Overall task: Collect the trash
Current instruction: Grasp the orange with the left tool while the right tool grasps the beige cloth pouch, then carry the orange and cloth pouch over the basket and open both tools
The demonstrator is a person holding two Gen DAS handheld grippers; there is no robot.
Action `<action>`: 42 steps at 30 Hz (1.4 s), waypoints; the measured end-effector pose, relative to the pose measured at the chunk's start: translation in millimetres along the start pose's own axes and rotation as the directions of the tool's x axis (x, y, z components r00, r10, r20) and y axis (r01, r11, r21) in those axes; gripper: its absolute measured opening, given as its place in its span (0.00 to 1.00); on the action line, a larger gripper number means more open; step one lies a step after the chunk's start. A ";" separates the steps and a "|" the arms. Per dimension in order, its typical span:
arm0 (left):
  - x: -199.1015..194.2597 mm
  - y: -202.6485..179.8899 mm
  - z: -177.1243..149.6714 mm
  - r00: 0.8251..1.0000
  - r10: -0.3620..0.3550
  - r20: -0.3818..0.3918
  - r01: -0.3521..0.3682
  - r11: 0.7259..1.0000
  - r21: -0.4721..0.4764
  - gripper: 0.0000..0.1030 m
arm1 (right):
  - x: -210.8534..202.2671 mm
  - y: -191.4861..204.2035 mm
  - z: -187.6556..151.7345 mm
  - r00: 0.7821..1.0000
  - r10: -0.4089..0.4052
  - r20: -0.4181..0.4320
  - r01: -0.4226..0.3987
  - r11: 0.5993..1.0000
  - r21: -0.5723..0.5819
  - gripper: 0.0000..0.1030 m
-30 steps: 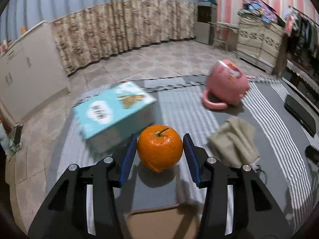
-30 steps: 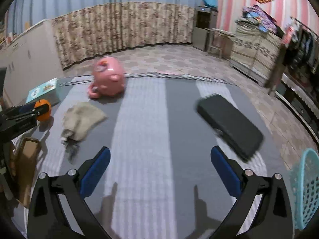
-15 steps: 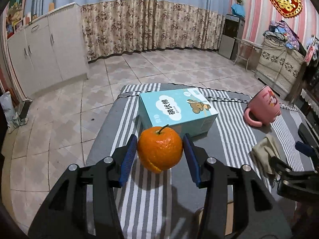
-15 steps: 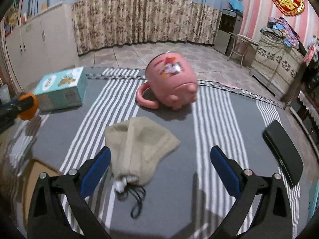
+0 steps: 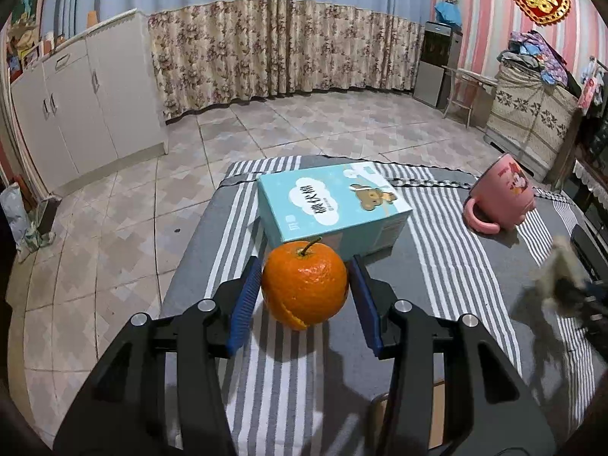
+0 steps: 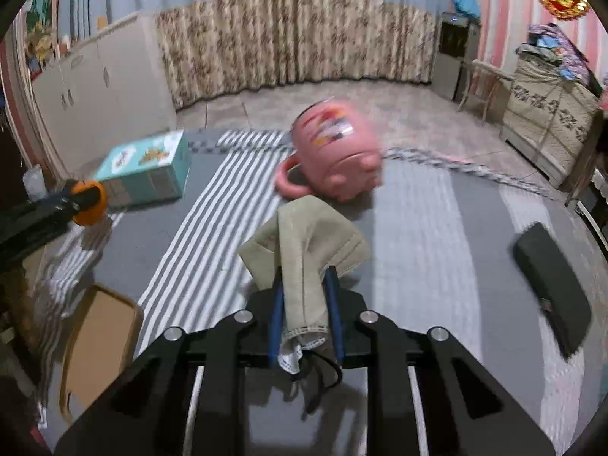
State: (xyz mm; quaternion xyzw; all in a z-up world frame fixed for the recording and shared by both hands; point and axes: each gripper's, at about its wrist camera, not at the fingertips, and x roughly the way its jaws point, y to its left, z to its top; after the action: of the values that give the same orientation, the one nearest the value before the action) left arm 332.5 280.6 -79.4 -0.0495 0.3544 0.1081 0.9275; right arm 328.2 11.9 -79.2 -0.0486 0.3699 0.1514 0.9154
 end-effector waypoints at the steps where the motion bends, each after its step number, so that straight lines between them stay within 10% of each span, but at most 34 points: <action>1: -1.2 -3.5 -0.7 1.000 -0.001 0.006 0.001 1.000 0.012 0.45 | -13.7 -10.6 -3.9 1.000 -0.009 0.015 0.009 1.000 0.005 0.20; 22: -69.9 -88.1 2.8 0.993 -0.056 0.106 0.048 0.996 0.076 0.45 | -188.3 -280.2 -97.3 0.942 -0.317 0.112 0.275 0.918 0.286 0.21; 42: -132.6 -358.1 -56.0 0.929 -0.360 0.081 0.330 0.908 0.257 0.45 | -212.2 -417.6 -160.4 0.894 -0.440 0.079 0.346 0.793 0.500 0.21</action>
State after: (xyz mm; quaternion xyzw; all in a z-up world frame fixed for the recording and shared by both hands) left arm 284.4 -98.8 -27.1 0.0075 0.2908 -0.0983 0.9517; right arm 208.3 -468.0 -57.8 0.1152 0.2872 -0.1342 0.9414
